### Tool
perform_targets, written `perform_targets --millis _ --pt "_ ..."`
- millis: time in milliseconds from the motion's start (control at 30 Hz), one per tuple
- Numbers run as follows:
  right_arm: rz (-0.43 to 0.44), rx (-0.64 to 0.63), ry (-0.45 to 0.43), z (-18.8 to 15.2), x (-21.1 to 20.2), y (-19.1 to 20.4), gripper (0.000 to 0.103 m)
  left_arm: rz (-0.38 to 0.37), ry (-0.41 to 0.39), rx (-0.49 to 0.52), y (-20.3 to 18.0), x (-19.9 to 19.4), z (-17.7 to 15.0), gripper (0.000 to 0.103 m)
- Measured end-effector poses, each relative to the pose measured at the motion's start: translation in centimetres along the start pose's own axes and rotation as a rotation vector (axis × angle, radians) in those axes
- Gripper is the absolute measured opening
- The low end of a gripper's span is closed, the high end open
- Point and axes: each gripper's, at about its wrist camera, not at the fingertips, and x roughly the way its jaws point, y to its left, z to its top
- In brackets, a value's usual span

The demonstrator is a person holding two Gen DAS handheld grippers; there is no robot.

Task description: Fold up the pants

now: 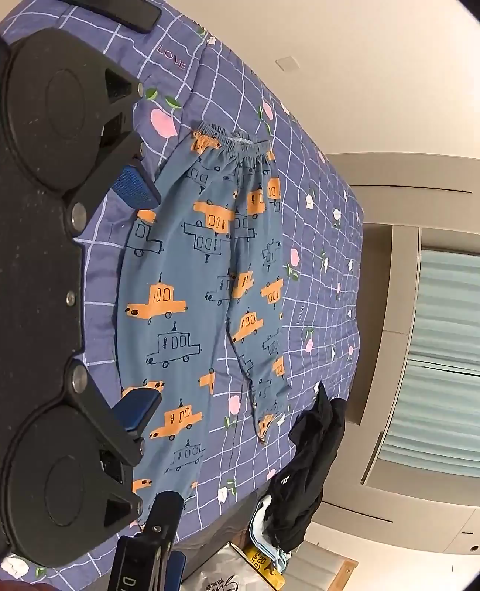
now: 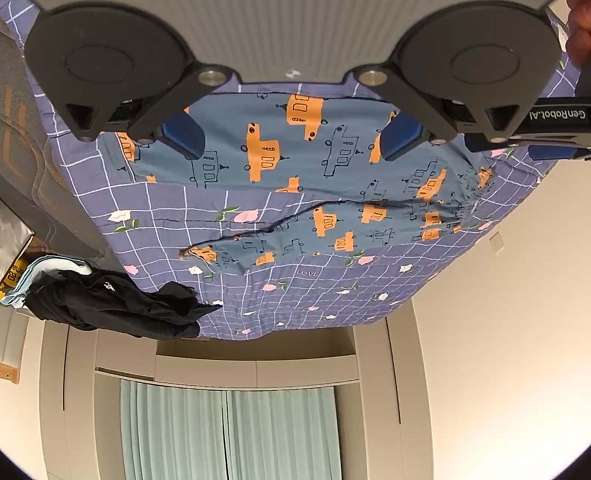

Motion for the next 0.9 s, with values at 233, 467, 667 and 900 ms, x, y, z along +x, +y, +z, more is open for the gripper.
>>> perform_targets --millis 233,467,667,900 --pt "0.005 0.003 0.001 -0.12 -0.27 -0.09 0.103 -0.003 0.004 0.0 -0.03 0.12 -0.03 0.103" --pt "0.004 0.002 0.001 -0.1 -0.31 -0.07 0.103 -0.005 0.004 0.0 -0.06 0.18 0.03 0.103" --pt "0.005 0.004 0.0 -0.06 -0.32 -0.06 0.103 -0.011 0.002 -0.001 -0.07 0.13 0.04 0.103" --pt "0.003 0.004 -0.002 -0.02 -0.37 -0.02 0.103 -0.01 0.001 0.002 -0.15 0.05 0.0 0.103"
